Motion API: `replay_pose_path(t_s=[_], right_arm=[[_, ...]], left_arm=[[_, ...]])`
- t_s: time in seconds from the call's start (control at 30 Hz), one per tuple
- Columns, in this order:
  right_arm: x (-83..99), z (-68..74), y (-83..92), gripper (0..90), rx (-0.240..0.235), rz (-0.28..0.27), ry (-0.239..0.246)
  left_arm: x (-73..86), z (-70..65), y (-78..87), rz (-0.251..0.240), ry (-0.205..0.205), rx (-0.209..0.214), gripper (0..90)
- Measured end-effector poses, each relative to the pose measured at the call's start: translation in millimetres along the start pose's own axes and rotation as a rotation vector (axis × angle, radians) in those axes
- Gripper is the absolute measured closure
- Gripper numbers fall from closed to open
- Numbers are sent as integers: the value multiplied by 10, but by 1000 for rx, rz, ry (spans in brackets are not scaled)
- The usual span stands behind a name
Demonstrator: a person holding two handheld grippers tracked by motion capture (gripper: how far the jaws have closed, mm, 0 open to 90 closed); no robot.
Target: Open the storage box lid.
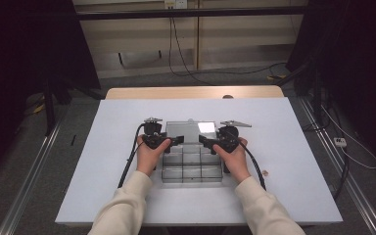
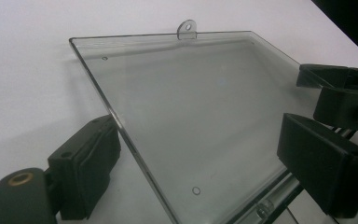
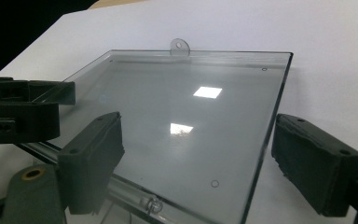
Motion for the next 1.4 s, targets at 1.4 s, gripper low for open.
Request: replay_pose_path(t_s=[1.4], right_arm=[[-194, 44, 402, 146, -46, -103, 134]], left_arm=[[-121, -188, 327, -43, -142, -3, 110]])
Point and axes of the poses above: each handheld gripper's, and its own axes: y roughly backward along the jaws, x roughly out of its underside, z roughly to its left, the point moved 5 cm from there along -y, roughly forward along the jaws, and after that the axes turned 9 degrees about x, right-handed, at the moved point
